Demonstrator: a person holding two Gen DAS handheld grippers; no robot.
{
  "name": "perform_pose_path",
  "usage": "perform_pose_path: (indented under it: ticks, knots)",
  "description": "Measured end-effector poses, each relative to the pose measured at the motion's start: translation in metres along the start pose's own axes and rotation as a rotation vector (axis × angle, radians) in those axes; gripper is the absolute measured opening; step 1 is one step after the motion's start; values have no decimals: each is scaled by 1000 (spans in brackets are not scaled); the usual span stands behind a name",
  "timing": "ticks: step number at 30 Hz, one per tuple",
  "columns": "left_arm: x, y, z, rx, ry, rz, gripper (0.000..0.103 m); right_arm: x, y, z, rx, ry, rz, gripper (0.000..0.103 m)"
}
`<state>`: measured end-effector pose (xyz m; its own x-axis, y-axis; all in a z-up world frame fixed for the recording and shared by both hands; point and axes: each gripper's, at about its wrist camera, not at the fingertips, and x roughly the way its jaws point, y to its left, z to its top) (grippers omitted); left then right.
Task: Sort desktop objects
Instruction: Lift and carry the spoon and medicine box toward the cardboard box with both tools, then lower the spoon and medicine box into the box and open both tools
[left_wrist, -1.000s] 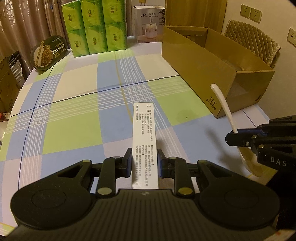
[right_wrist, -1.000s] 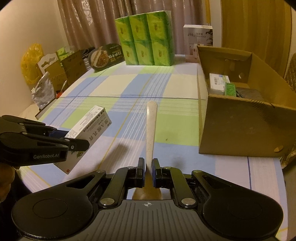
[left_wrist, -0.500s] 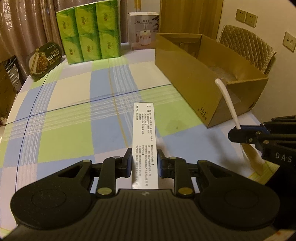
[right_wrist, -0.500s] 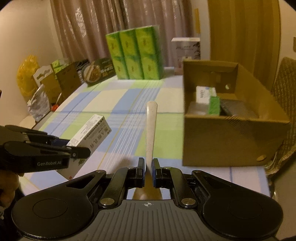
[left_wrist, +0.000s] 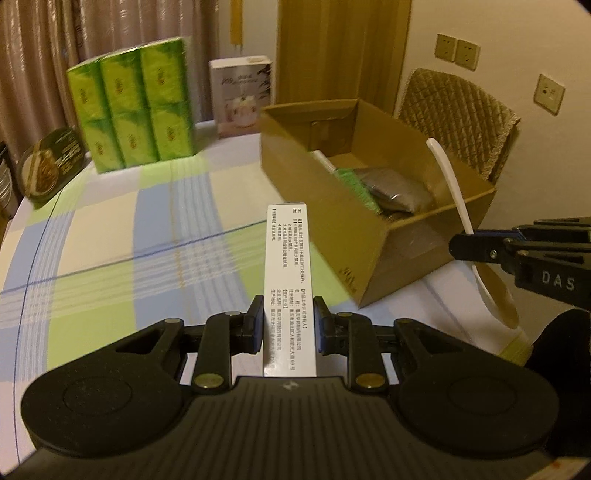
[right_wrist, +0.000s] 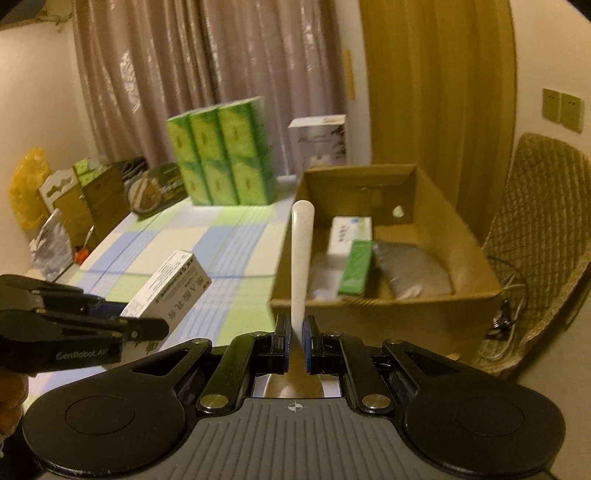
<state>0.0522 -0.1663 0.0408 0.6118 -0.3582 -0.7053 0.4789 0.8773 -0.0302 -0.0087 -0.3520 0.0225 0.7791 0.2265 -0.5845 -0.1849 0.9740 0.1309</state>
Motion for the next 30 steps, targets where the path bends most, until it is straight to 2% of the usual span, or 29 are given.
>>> perform_pose_path:
  ticks: [17,30]
  knots:
    - [25,-39,73,47,-75,-90,21,17,-65,58,13,-73,-62,4]
    - [57,-49,122,9,-108,-139,21,60,-97,86,54,-53,-45,4]
